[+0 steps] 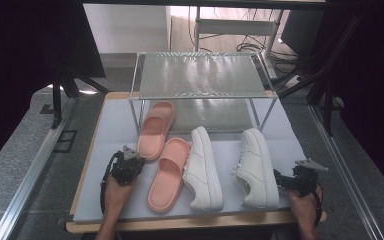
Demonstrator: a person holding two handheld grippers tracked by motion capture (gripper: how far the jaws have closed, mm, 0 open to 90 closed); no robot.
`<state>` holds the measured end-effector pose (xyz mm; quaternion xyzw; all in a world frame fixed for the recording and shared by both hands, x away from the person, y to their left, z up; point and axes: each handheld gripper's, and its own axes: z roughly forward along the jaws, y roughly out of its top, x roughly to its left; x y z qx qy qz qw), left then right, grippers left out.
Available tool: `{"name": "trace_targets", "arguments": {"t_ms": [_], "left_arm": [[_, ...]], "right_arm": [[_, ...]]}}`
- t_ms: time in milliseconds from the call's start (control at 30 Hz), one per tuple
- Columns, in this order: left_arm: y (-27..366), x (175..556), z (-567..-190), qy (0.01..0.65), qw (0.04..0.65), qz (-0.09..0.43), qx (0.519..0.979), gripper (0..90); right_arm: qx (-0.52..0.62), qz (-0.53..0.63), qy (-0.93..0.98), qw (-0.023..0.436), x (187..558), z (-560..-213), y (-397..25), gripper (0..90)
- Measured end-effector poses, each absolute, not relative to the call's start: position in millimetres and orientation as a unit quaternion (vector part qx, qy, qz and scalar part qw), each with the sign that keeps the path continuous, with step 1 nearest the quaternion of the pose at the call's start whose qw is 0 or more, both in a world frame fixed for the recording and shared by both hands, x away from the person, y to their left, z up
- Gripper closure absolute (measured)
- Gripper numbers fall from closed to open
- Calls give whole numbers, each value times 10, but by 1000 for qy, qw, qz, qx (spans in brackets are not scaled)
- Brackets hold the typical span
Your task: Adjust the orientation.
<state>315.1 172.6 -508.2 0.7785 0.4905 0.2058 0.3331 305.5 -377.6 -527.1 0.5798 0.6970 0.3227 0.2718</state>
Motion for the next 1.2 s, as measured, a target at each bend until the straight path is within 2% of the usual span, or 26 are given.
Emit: {"name": "trace_targets", "arguments": {"t_ms": [467,1200], "left_arm": [[1675,3391,-5043,492,352,213,767,887],[1536,3801,-5042,487,364,194,770,895]], "right_arm": [[580,323,697,272,3055,-5271,-3776,57],[580,323,697,272,3054,-5270,-3776,57]]}}
